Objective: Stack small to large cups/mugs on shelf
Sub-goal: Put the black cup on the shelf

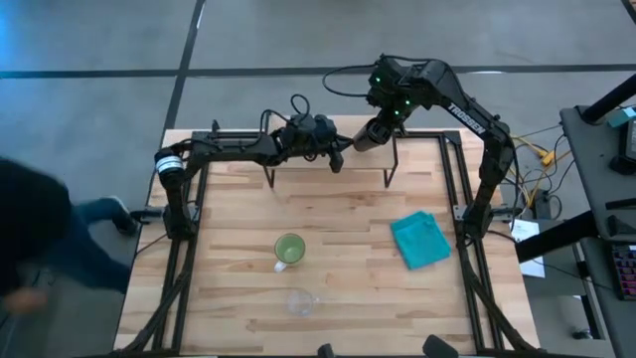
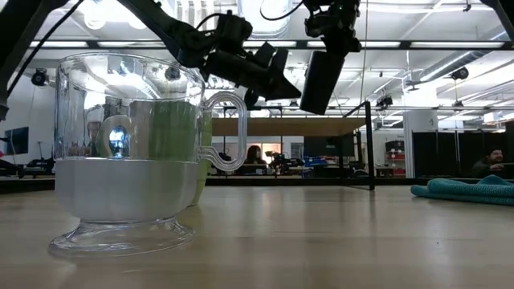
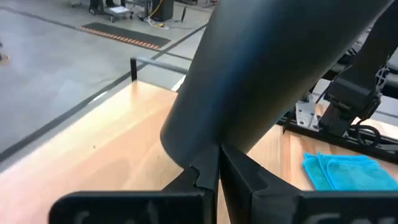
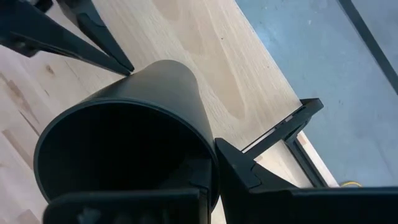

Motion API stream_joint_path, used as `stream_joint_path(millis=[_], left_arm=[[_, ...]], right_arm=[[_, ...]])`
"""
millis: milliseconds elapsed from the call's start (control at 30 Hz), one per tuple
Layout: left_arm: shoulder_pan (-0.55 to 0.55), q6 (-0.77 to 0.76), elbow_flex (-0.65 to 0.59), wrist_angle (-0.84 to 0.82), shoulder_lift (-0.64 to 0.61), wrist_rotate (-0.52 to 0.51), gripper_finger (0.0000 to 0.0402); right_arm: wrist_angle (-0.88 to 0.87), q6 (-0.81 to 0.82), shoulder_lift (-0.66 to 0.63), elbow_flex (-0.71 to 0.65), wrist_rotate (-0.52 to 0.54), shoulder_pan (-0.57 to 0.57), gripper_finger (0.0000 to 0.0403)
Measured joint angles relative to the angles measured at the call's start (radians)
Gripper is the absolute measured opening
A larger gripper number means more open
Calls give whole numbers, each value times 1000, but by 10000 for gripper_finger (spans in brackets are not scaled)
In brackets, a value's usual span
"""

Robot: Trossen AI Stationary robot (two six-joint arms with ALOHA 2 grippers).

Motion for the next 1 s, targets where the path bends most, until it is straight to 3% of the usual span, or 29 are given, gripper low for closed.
stream_joint_path(millis=[1000], left_arm=[[43, -65, 27, 2, 28, 26, 0]], right_arm=[[10, 18, 0, 0, 0, 0, 9]])
